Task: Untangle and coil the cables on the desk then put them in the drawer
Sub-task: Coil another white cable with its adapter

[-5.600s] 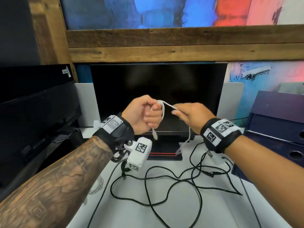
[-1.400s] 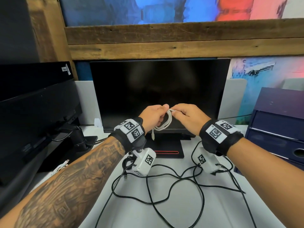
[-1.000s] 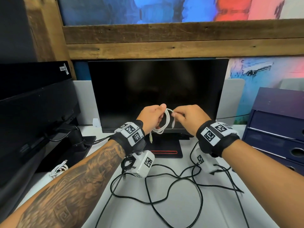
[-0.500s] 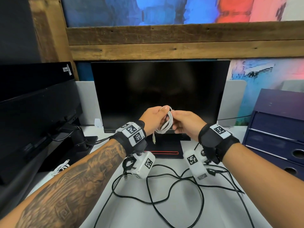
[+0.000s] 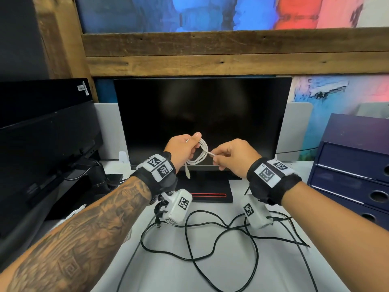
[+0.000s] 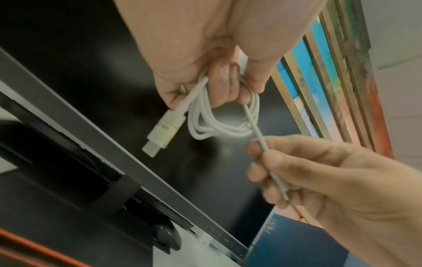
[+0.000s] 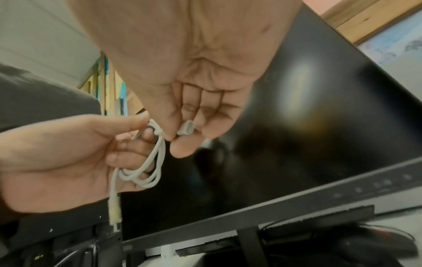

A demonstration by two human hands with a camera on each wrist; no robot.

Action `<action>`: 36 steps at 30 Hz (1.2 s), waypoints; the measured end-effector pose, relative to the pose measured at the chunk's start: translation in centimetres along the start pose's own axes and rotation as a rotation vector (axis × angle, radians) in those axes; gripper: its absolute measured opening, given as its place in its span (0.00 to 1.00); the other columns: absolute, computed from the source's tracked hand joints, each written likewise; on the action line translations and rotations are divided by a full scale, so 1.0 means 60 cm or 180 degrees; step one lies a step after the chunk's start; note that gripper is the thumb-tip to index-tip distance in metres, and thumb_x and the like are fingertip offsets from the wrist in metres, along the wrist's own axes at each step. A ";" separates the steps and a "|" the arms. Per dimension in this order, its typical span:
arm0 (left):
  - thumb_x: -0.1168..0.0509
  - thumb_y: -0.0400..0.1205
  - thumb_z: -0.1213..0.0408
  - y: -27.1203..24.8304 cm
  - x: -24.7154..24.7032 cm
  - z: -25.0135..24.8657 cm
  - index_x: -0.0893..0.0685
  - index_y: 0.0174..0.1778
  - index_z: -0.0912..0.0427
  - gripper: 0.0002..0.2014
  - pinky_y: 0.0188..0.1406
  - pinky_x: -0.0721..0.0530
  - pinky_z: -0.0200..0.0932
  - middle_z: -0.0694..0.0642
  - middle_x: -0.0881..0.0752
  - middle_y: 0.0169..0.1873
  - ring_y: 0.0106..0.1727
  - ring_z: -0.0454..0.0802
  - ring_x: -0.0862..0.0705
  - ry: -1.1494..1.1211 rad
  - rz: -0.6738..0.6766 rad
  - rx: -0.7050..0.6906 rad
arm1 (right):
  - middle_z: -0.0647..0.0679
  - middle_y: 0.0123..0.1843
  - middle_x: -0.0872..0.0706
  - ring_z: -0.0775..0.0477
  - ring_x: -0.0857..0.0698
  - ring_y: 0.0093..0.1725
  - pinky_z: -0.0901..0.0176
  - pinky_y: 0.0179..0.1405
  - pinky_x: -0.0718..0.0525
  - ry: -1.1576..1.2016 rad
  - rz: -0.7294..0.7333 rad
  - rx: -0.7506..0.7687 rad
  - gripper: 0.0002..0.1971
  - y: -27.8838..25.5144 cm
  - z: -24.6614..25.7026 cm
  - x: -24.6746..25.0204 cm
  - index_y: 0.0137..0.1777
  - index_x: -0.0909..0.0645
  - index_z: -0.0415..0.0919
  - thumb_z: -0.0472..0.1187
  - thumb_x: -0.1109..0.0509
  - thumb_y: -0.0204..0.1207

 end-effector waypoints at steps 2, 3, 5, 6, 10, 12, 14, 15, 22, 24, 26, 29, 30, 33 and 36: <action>0.32 0.85 0.53 0.003 0.018 0.007 0.15 0.38 0.60 0.15 0.29 0.27 0.39 0.46 0.26 0.21 0.25 0.43 0.29 0.0063 -0.0025 -0.0014 | 0.56 0.40 0.10 0.58 0.12 0.39 0.63 0.46 0.15 -0.0300 -0.0017 0.0227 0.07 -0.005 -0.001 0.010 0.54 0.10 0.49 0.40 0.30 0.83; 0.31 0.84 0.54 0.005 0.027 0.009 0.15 0.42 0.60 0.12 0.28 0.27 0.39 0.47 0.25 0.23 0.25 0.43 0.28 0.0061 -0.0005 -0.0011 | 0.57 0.41 0.11 0.59 0.13 0.40 0.64 0.45 0.17 -0.0451 -0.0086 0.0357 0.08 -0.006 -0.004 0.015 0.55 0.10 0.50 0.41 0.30 0.84; 0.31 0.84 0.57 0.003 0.038 0.012 0.15 0.46 0.64 0.12 0.26 0.28 0.36 0.48 0.26 0.24 0.25 0.42 0.29 0.0023 0.0243 0.0032 | 0.59 0.42 0.12 0.60 0.16 0.42 0.67 0.45 0.22 -0.0716 -0.0241 0.0575 0.09 -0.007 -0.012 0.020 0.58 0.10 0.50 0.42 0.32 0.85; 0.33 0.86 0.58 0.001 0.040 0.012 0.17 0.42 0.66 0.13 0.25 0.31 0.35 0.48 0.30 0.24 0.24 0.42 0.32 0.0022 0.0402 0.0039 | 0.58 0.44 0.12 0.58 0.16 0.45 0.67 0.46 0.22 -0.0870 -0.0296 0.0663 0.10 -0.005 -0.016 0.021 0.60 0.11 0.50 0.43 0.33 0.85; 0.36 0.88 0.58 -0.013 0.036 0.005 0.27 0.27 0.57 0.21 0.25 0.37 0.37 0.49 0.36 0.23 0.24 0.45 0.39 -0.0056 0.0601 0.0047 | 0.54 0.51 0.14 0.50 0.20 0.53 0.54 0.50 0.20 -0.1711 -0.0598 0.1060 0.11 0.000 -0.026 0.022 0.61 0.11 0.53 0.46 0.33 0.85; 0.38 0.89 0.60 -0.015 0.027 -0.001 0.25 0.28 0.58 0.20 0.24 0.39 0.37 0.48 0.37 0.22 0.22 0.44 0.40 -0.0245 0.0653 0.0083 | 0.53 0.49 0.15 0.51 0.20 0.50 0.55 0.49 0.19 -0.1421 -0.0788 0.0879 0.10 0.004 -0.030 0.016 0.60 0.10 0.52 0.46 0.31 0.84; 0.39 0.89 0.60 -0.019 0.015 -0.008 0.24 0.34 0.62 0.17 0.25 0.42 0.39 0.46 0.37 0.21 0.22 0.43 0.41 -0.0525 0.0728 0.0129 | 0.53 0.47 0.11 0.54 0.14 0.46 0.58 0.51 0.15 -0.0192 -0.0901 0.0410 0.09 0.006 -0.033 0.003 0.59 0.09 0.49 0.41 0.28 0.82; 0.39 0.89 0.59 -0.022 0.009 -0.013 0.23 0.37 0.64 0.16 0.26 0.43 0.41 0.46 0.37 0.21 0.22 0.43 0.41 -0.0610 0.0758 0.0117 | 0.51 0.47 0.09 0.54 0.11 0.46 0.57 0.52 0.12 0.0599 -0.0866 0.0162 0.09 0.006 -0.030 -0.006 0.58 0.09 0.46 0.38 0.27 0.82; 0.33 0.81 0.46 -0.023 -0.010 -0.015 0.10 0.39 0.57 0.18 0.47 0.16 0.65 0.75 0.15 0.39 0.40 0.62 0.19 -0.0277 0.0539 -0.0184 | 0.44 0.56 0.07 0.46 0.09 0.59 0.57 0.52 0.16 0.2611 0.0132 -0.0716 0.12 0.000 -0.004 -0.040 0.62 0.12 0.41 0.41 0.31 0.84; 0.35 0.86 0.51 -0.026 -0.013 -0.014 0.11 0.39 0.60 0.17 0.48 0.14 0.62 0.69 0.14 0.36 0.39 0.60 0.17 -0.0264 0.0427 -0.0226 | 0.44 0.59 0.08 0.45 0.12 0.63 0.52 0.60 0.18 0.2928 0.0468 -0.0822 0.17 -0.002 -0.004 -0.041 0.64 0.13 0.37 0.45 0.38 0.84; 0.37 0.88 0.56 -0.029 -0.017 -0.015 0.13 0.40 0.62 0.16 0.43 0.16 0.54 0.62 0.16 0.32 0.36 0.58 0.18 -0.0270 0.0422 -0.0291 | 0.44 0.59 0.09 0.44 0.13 0.64 0.45 0.66 0.19 0.3165 0.0843 -0.0838 0.19 -0.007 0.000 -0.044 0.58 0.16 0.36 0.48 0.43 0.83; 0.37 0.88 0.58 -0.032 -0.020 -0.007 0.12 0.43 0.63 0.15 0.40 0.15 0.47 0.63 0.14 0.33 0.35 0.52 0.17 -0.0225 0.0373 -0.0382 | 0.44 0.57 0.08 0.44 0.09 0.59 0.44 0.62 0.12 0.2855 0.0737 -0.0804 0.17 -0.007 0.006 -0.049 0.56 0.16 0.34 0.51 0.34 0.85; 0.36 0.87 0.56 -0.031 -0.021 -0.001 0.11 0.43 0.62 0.15 0.40 0.15 0.48 0.65 0.14 0.34 0.35 0.51 0.17 -0.0182 0.0309 -0.0397 | 0.42 0.55 0.07 0.45 0.08 0.56 0.45 0.58 0.10 0.2536 0.0485 -0.0757 0.16 -0.005 0.006 -0.049 0.58 0.14 0.34 0.48 0.30 0.84; 0.36 0.86 0.52 -0.020 -0.006 0.014 0.11 0.43 0.57 0.15 0.40 0.17 0.54 0.62 0.16 0.32 0.34 0.52 0.20 -0.0078 -0.0221 -0.0314 | 0.39 0.41 0.07 0.45 0.07 0.36 0.49 0.43 0.07 0.1412 -0.0080 -0.0658 0.05 -0.004 0.000 -0.044 0.50 0.13 0.36 0.36 0.30 0.84; 0.36 0.87 0.54 0.000 0.030 0.017 0.13 0.38 0.55 0.15 0.31 0.24 0.44 0.47 0.24 0.22 0.25 0.44 0.27 -0.0287 -0.0755 -0.0213 | 0.41 0.31 0.12 0.49 0.15 0.25 0.55 0.31 0.11 0.0800 -0.0068 -0.0748 0.07 -0.015 -0.019 -0.049 0.47 0.14 0.38 0.37 0.32 0.83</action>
Point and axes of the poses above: each hand's wrist, its own y-axis towards the middle knuckle, its own x-axis out of the back of the hand, z = x × y, the point moved 1 cm from there along y, towards the middle knuckle
